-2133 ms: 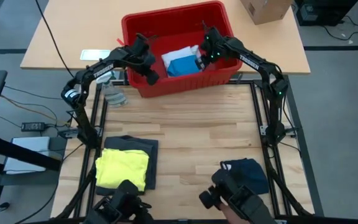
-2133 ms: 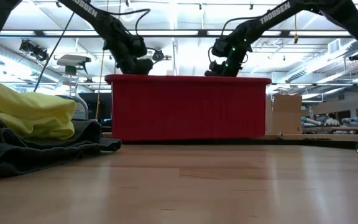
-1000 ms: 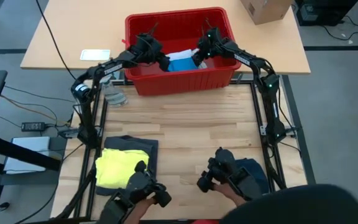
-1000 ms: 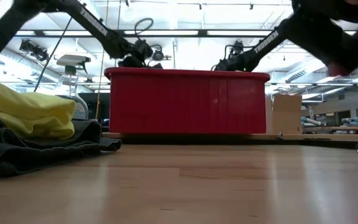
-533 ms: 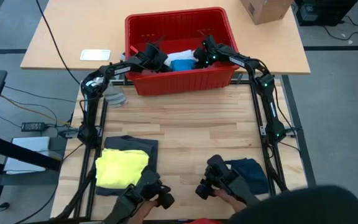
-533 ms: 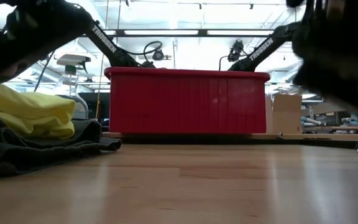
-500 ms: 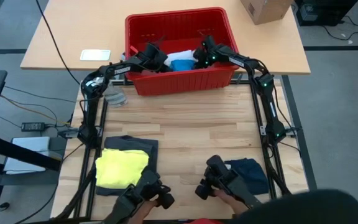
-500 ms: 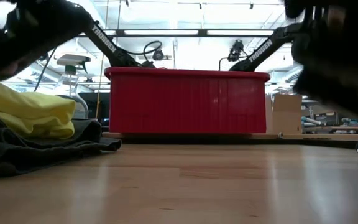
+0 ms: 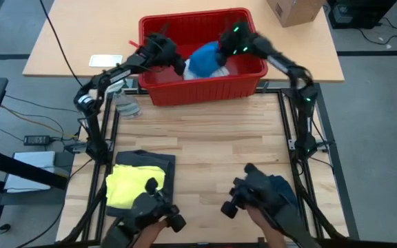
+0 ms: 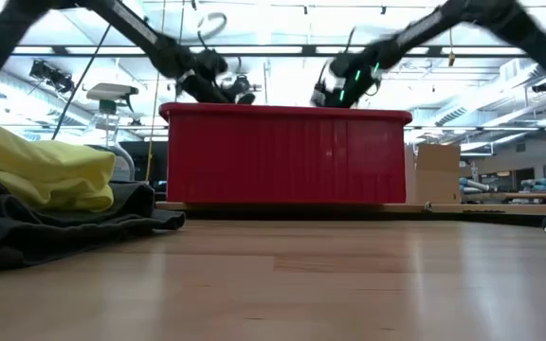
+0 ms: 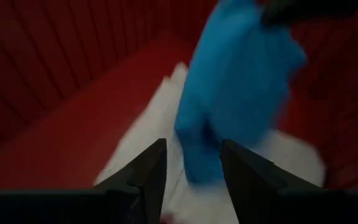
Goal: Fold Laundry from Bin
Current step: Fold the light blue short
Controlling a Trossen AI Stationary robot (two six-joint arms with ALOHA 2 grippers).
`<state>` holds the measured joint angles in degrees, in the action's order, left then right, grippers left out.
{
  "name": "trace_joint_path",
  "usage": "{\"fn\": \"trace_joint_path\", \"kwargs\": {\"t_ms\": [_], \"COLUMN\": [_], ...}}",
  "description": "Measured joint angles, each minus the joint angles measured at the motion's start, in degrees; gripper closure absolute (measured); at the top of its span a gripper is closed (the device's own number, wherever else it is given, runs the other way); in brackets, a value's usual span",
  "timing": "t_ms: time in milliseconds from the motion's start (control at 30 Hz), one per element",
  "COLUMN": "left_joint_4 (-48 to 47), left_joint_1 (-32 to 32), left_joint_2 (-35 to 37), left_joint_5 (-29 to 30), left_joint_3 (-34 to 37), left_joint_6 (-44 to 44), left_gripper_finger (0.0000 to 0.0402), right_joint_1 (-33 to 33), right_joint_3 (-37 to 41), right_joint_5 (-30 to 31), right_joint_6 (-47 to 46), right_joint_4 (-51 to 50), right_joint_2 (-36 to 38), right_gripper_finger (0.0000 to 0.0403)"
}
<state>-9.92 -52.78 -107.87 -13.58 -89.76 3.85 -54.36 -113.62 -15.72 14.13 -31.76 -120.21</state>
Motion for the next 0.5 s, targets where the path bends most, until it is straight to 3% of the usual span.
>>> {"fn": "trace_joint_path", "kwargs": {"t_ms": [267, 500], "left_joint_4": [0.3, -0.1], "left_joint_1": [0.5, 3.1], "left_joint_2": [9.1, 13.4], "left_joint_5": [-0.1, -0.2], "left_joint_3": [0.0, 0.0], "left_joint_6": [0.3, 0.3], "left_gripper_finger": [0.0246, 0.0247], "right_joint_1": [2.0, 8.8], "right_joint_3": [-1.7, -1.6], "right_joint_5": [-2.6, -5.2], "right_joint_6": [-4.3, -4.1], "right_joint_4": [-7.0, -17.9], "right_joint_2": [14.1, 23.5], "right_gripper_finger": [0.0401, 0.0402]}}
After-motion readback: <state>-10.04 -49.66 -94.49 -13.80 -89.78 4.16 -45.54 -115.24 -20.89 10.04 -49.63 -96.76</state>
